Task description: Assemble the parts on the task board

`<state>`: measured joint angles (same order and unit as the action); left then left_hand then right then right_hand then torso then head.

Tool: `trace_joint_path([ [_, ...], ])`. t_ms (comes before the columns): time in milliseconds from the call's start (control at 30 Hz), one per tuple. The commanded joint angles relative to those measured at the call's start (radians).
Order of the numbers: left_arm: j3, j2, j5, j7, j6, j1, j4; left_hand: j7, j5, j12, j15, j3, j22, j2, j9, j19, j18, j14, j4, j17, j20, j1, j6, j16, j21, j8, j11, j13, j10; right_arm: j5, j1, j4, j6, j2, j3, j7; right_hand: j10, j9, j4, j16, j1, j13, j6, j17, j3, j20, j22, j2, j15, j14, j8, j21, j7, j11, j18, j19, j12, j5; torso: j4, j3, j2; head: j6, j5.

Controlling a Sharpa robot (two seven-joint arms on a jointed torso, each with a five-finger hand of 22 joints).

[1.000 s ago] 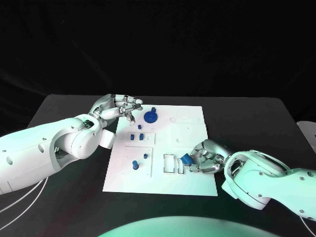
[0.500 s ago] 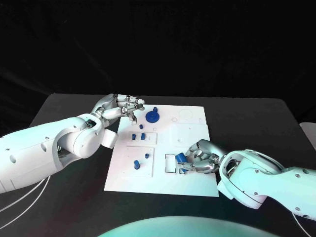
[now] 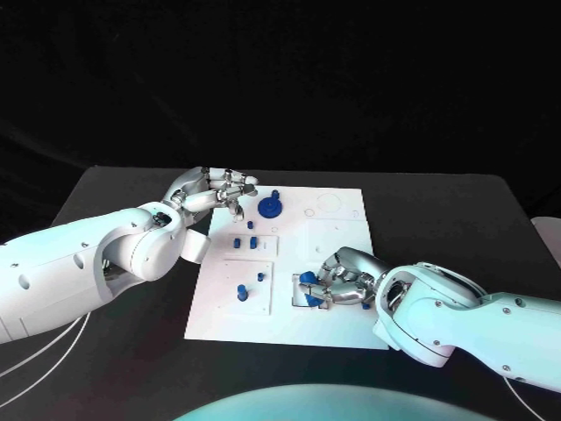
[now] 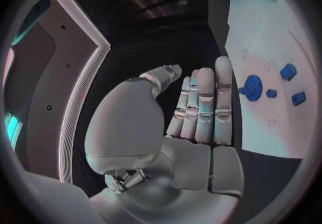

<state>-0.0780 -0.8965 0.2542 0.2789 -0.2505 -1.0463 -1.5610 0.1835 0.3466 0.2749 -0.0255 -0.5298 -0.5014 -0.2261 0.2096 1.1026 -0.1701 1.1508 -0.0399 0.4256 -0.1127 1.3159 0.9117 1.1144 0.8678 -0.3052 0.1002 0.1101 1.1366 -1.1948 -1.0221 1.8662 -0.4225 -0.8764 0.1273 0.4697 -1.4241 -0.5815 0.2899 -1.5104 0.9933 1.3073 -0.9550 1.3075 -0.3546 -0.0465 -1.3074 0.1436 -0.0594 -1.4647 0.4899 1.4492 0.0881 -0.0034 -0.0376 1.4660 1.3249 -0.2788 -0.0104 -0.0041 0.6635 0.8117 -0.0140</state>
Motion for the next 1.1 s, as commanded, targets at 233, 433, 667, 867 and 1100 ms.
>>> trace_joint_path([
  [233, 0.000, 0.002, -0.012, 0.006, 0.020, 0.000, -0.001, 0.004, 0.001, -0.007, -0.001, 0.004, 0.001, 0.010, 0.000, 0.006, -0.014, -0.007, -0.002, -0.002, -0.002, -0.002, -0.002, -0.002, -0.005, 0.003, 0.007, 0.001, 0.002, -0.061, 0.001, -0.017, 0.053, 0.018, 0.000, 0.004, -0.002, -0.002, 0.000, -0.004, -0.005, 0.012, -0.020, 0.086, 0.013, 0.004, -0.211, 0.005, -0.009, -0.072, 0.000, -0.001, -0.021, -0.003, 0.007, 0.042, -0.001, 0.003, 0.0009, 0.0004, 0.001, 0.004, -0.003],
  [433, 0.000, 0.001, -0.012, 0.005, 0.021, 0.000, -0.002, 0.004, 0.001, -0.007, -0.001, 0.004, 0.001, 0.010, 0.000, 0.006, -0.014, -0.007, -0.002, -0.002, -0.002, -0.002, -0.002, -0.002, -0.005, 0.003, 0.007, 0.001, 0.002, -0.085, 0.001, -0.029, 0.047, 0.024, 0.000, 0.010, -0.001, -0.005, 0.000, -0.003, -0.009, 0.010, -0.020, 0.082, 0.025, 0.005, -0.209, 0.004, -0.011, -0.071, 0.003, -0.006, -0.023, -0.004, 0.006, 0.040, -0.005, 0.018, 0.0014, 0.0000, 0.000, 0.003, -0.003],
  [667, 0.000, 0.001, -0.012, 0.004, 0.022, 0.000, -0.003, 0.004, 0.001, -0.007, -0.001, 0.004, 0.001, 0.011, 0.000, 0.006, -0.015, -0.007, -0.002, -0.002, -0.002, -0.001, -0.003, -0.002, -0.006, 0.003, 0.007, 0.001, 0.002, -0.110, 0.001, -0.040, 0.048, 0.030, 0.000, 0.005, 0.003, -0.013, 0.002, 0.001, -0.038, 0.005, -0.015, 0.076, 0.081, 0.007, -0.208, 0.019, -0.012, -0.070, 0.008, -0.012, -0.024, -0.005, 0.005, 0.038, -0.016, 0.075, 0.0003, -0.0001, 0.000, 0.002, -0.003],
  [867, 0.000, 0.000, -0.012, 0.003, 0.024, 0.000, -0.003, 0.004, 0.001, -0.007, -0.001, 0.004, 0.001, 0.011, 0.000, 0.006, -0.015, -0.007, -0.002, -0.002, -0.002, -0.001, -0.003, -0.002, -0.006, 0.003, 0.007, 0.001, 0.002, -0.115, 0.001, -0.041, 0.055, 0.034, 0.000, -0.007, 0.013, -0.017, 0.002, 0.004, -0.069, -0.008, -0.009, 0.069, 0.133, 0.006, -0.204, 0.022, -0.011, -0.069, 0.010, -0.025, -0.023, -0.005, 0.002, 0.032, -0.034, 0.129, 0.0014, -0.0002, 0.000, 0.002, -0.004],
  [1100, 0.000, -0.001, -0.012, 0.001, 0.026, 0.000, -0.003, 0.004, 0.001, -0.007, -0.001, 0.004, 0.001, 0.011, 0.000, 0.006, -0.015, -0.007, -0.002, -0.002, -0.002, -0.001, -0.003, -0.002, -0.006, 0.003, 0.007, 0.001, 0.002, -0.115, 0.001, -0.039, 0.050, 0.035, 0.000, -0.019, 0.028, -0.018, 0.003, 0.009, -0.072, -0.030, -0.002, 0.058, 0.156, 0.005, -0.198, 0.022, -0.010, -0.066, 0.009, -0.040, -0.021, -0.003, -0.001, 0.025, -0.060, 0.129, 0.0012, -0.0006, -0.001, 0.002, -0.004],
])
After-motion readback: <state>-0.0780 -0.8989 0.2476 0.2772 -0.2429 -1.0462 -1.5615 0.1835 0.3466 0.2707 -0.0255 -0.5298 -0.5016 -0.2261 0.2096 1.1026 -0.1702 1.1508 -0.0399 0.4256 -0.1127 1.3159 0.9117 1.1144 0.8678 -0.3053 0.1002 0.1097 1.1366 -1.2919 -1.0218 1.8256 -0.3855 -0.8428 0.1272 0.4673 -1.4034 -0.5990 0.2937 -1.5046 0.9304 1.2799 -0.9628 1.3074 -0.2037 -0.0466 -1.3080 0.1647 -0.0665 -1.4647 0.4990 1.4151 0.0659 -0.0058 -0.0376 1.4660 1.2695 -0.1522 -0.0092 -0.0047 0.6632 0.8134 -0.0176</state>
